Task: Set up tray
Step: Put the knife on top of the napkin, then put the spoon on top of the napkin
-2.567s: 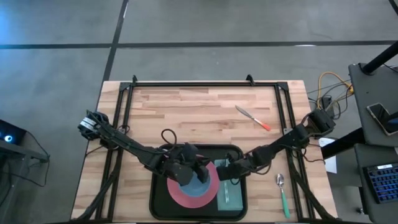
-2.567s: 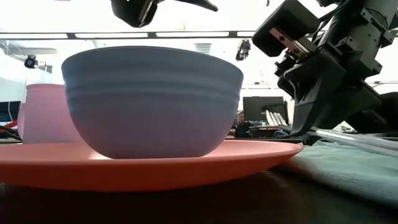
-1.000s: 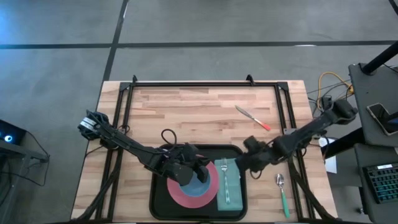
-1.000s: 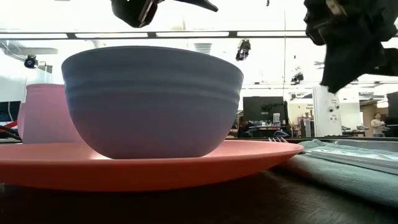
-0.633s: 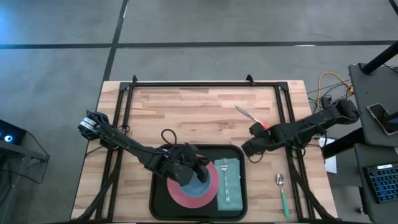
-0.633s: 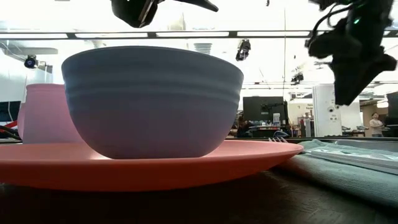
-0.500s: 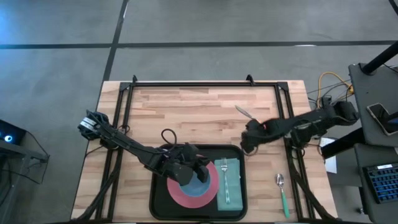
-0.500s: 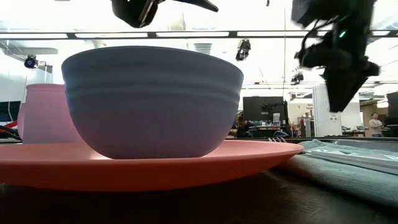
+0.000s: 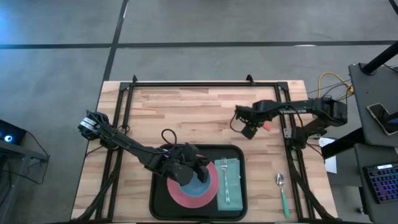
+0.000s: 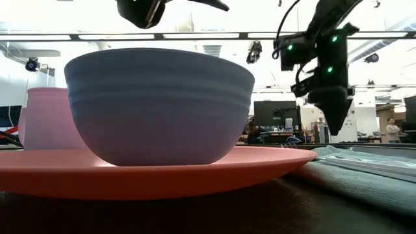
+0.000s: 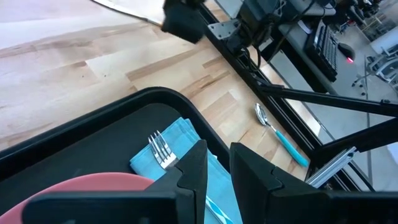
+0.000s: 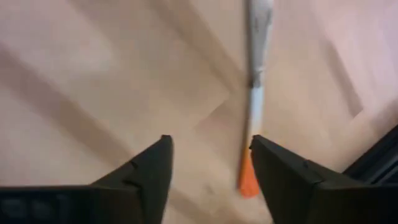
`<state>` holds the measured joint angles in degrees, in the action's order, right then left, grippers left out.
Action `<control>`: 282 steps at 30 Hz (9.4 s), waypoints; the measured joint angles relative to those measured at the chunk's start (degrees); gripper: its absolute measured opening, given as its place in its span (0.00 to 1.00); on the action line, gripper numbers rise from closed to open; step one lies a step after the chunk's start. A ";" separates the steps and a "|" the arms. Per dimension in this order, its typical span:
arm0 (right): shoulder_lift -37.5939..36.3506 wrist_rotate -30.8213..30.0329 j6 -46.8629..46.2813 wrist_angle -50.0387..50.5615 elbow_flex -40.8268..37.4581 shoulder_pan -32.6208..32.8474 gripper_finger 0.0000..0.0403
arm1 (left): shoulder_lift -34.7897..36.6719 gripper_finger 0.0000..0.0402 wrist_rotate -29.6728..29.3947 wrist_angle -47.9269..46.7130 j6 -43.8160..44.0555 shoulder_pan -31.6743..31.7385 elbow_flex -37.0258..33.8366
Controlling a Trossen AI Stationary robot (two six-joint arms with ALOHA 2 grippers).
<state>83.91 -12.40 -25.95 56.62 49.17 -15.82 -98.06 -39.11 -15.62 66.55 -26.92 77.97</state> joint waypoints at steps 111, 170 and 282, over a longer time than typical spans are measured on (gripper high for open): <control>15.41 0.68 -95.90 -32.38 7.10 49.69 0.03 | 4.79 0.12 6.11 -10.83 -20.90 0.39 -0.02; 19.64 21.86 -92.57 -3.05 23.48 58.03 0.37 | 6.08 0.12 6.19 -16.16 -25.84 0.39 -0.11; 22.95 48.41 -23.12 -0.24 6.89 71.57 0.28 | 6.51 0.12 9.20 -16.74 -26.50 8.26 -1.14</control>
<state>106.86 36.01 -49.08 56.39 56.05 55.75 -91.55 -29.91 -32.35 40.05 -18.65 76.84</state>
